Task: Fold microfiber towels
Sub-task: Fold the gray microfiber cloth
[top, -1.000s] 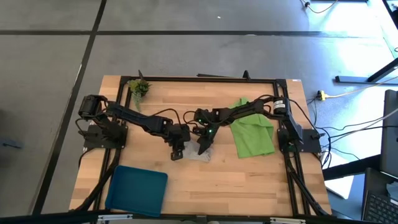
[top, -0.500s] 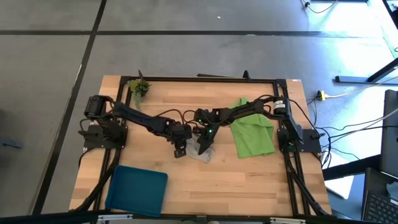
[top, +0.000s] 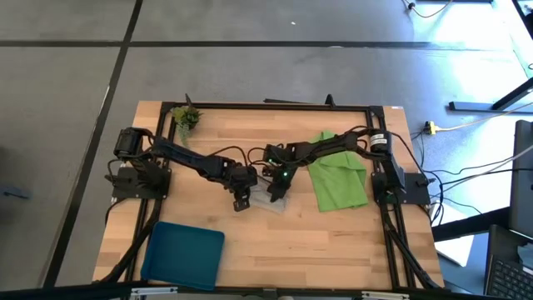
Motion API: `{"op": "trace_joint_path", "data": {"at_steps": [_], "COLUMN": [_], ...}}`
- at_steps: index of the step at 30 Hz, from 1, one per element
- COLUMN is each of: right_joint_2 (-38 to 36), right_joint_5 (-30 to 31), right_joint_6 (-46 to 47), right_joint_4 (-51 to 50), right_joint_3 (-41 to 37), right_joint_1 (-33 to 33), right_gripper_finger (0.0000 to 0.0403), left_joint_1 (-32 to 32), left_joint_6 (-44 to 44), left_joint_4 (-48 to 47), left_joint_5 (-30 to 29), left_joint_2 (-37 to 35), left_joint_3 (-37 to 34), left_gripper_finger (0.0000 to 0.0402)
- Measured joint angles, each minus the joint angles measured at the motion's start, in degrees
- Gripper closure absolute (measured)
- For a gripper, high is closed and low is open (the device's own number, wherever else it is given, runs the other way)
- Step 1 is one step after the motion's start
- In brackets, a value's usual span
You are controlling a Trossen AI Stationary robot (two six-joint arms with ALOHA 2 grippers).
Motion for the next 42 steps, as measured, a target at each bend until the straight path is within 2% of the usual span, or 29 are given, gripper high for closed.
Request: {"op": "trace_joint_path", "data": {"at_steps": [4, 7, 15, 19, 27, 35, 42], "right_joint_2": [-2.02, -2.60, -2.53, -2.53, -2.53, -6.01, -12.75], "right_joint_5": [7.68, 9.49, 7.09, 7.10, 6.80, 6.85, 17.32], "right_joint_6": [-1.13, -1.38, -3.09, -4.30, -3.95, -8.03, -12.30], "right_joint_4": [-4.76, -5.77, -3.90, -3.36, -2.13, -5.39, -8.01], "right_joint_3": [0.22, 0.28, 0.13, 0.13, 0.15, 0.17, 0.20], "right_joint_1": [-0.01, 0.04, 0.02, 0.04, -0.37, -0.68, 2.38], "right_gripper_finger": [0.0378, 0.0376, 0.0367, 0.0339, 0.0253, 0.0240, 0.0240], "left_joint_1": [-0.01, -0.01, -0.51, -0.51, -0.54, -0.49, 0.02], "left_joint_6": [-0.01, -0.04, -0.27, -0.32, -0.43, -0.45, -1.30], "left_joint_4": [-0.09, 0.05, 0.07, 0.07, -0.15, -0.31, -0.50], "left_joint_5": [-0.03, -0.02, -0.16, -0.12, 0.05, 1.06, 1.54], "left_joint_2": [0.04, 0.09, 0.11, 0.13, 0.15, 0.15, 0.13], "left_joint_3": [-0.01, -0.03, -0.12, -0.12, -0.12, -0.14, -0.19], "left_gripper_finger": [0.0402, 0.0401, 0.0402, 0.0402, 0.0402, 0.0402, 0.0401]}}
